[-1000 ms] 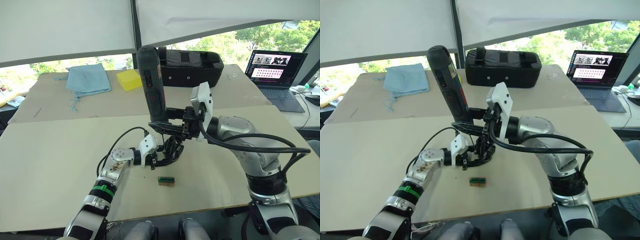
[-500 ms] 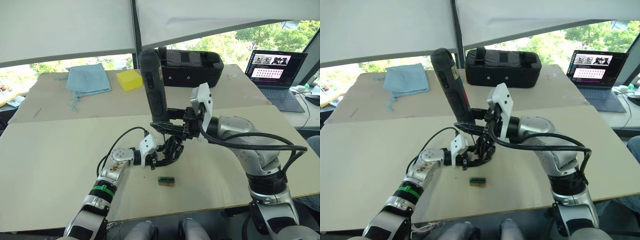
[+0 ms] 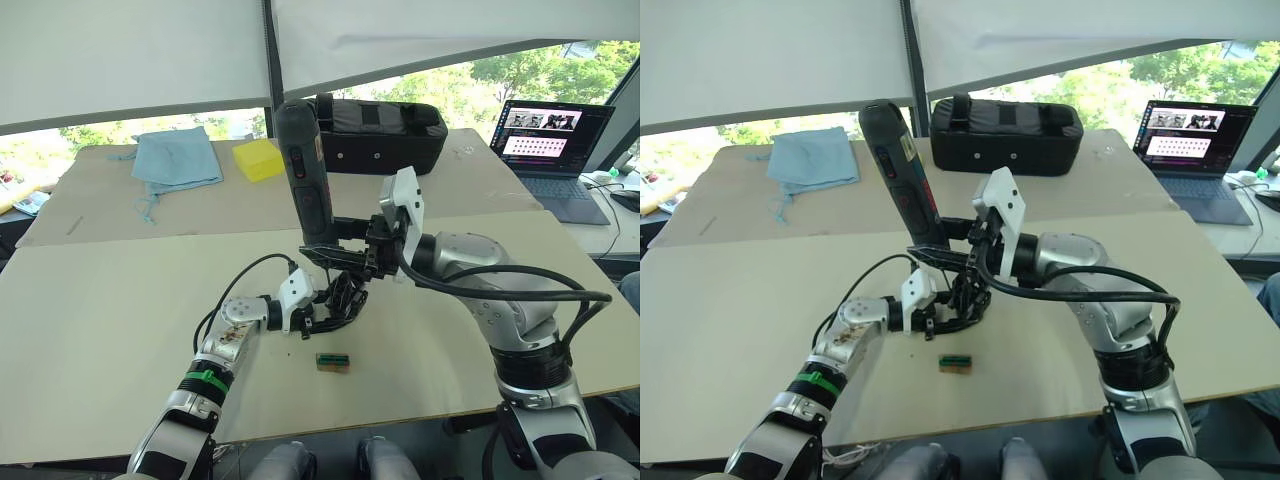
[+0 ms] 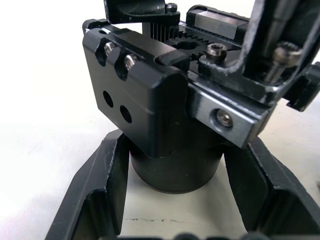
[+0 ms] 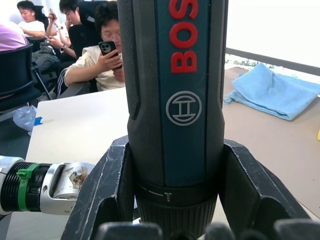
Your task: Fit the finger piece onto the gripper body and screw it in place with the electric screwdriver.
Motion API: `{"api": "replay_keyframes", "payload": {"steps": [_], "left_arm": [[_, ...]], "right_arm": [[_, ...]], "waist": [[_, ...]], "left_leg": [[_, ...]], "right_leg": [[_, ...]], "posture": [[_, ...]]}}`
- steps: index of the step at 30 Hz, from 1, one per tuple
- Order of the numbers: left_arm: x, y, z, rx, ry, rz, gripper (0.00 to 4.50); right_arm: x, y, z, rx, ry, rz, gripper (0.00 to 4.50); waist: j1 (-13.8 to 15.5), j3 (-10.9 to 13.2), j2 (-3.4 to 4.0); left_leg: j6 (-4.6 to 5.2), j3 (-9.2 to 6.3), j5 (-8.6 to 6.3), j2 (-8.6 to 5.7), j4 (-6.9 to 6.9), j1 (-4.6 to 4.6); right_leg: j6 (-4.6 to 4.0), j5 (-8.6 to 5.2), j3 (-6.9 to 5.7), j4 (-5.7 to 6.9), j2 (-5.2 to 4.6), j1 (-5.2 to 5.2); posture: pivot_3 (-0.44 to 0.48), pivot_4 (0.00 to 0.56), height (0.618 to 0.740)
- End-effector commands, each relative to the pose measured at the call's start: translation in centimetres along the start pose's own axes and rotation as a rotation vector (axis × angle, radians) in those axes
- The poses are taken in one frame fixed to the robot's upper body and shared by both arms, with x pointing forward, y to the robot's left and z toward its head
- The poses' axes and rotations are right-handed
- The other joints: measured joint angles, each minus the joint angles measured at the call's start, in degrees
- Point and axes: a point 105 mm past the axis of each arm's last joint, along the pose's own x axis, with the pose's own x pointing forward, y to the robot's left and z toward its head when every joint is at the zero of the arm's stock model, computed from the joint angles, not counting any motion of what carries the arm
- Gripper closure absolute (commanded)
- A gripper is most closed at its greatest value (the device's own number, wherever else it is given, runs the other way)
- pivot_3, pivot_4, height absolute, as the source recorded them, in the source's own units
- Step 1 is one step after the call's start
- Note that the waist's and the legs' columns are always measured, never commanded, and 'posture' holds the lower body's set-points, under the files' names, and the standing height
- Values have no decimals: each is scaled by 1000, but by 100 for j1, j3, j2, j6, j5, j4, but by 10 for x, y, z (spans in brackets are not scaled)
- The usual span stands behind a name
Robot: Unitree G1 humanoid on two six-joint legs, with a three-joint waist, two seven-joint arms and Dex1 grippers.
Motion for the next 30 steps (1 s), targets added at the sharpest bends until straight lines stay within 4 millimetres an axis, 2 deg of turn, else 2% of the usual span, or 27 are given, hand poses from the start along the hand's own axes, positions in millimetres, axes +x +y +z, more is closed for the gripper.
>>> {"api": "replay_keyframes", "payload": {"steps": [1,13,30], "left_arm": [[-3,4,0,6,9,22,2222],[-1,7,2,9,5,24,2222],[1,10,4,16,6,19,2222]], "right_arm": [[-1,3,11,-43,-52,-3,2577],[-2,1,2,-28,-43,-22,2577],[-1,7,17,-12,-85,-17,2577]], "waist": [[0,0,0],[3,0,0],[2,0,0]], "left_leg": [[0,0,0,0,0,0],[0,0,0,0,0,1],[-3,0,1,0,0,1]], "right_leg": [[0,0,0,0,0,0],[0,0,-1,0,0,1],[0,0,-1,1,0,1]], "posture": [[0,150,740],[0,150,740],[0,150,740]]}}
